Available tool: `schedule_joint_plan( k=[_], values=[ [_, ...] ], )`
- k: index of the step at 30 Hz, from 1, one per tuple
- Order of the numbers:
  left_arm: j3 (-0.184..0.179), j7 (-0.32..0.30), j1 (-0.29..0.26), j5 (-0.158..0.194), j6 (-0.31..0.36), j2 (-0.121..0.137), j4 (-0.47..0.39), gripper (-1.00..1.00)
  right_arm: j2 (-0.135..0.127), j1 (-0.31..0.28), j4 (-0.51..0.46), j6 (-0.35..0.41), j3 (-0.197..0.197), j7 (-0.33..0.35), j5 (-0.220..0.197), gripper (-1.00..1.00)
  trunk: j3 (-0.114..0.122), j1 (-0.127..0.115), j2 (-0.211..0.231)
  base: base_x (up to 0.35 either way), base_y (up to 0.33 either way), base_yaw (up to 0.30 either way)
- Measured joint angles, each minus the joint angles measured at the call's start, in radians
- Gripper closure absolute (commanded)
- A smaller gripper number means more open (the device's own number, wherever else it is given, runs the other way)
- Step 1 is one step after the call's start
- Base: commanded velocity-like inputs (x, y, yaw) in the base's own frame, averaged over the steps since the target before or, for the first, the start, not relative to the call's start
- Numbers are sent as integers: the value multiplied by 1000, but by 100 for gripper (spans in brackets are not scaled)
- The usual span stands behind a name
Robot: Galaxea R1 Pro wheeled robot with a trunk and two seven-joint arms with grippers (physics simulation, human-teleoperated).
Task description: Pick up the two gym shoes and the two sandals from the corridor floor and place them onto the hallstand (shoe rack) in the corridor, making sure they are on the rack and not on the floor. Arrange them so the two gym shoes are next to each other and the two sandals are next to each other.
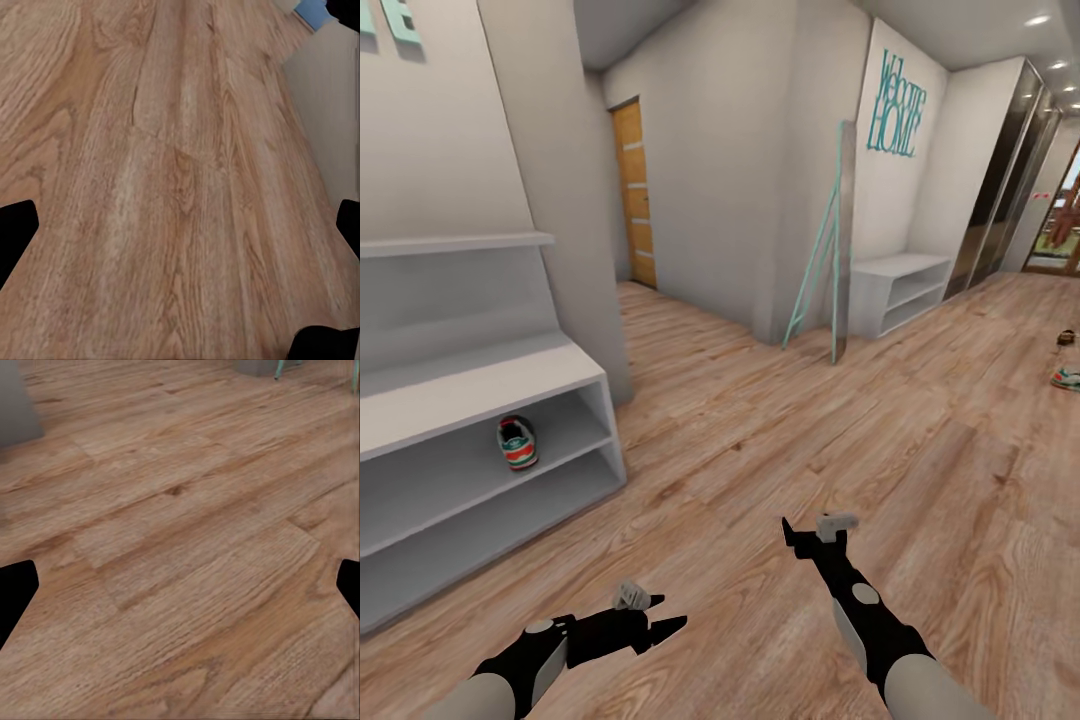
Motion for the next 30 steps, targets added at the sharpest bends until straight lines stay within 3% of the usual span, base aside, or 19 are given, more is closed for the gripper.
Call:
schedule_joint_plan(
  k=[30],
  values=[
    [0,0,0,0,0,0,0,-100,0,0,0,0,0,0,0,-100,1,0,0,0,0,-292]
  ],
)
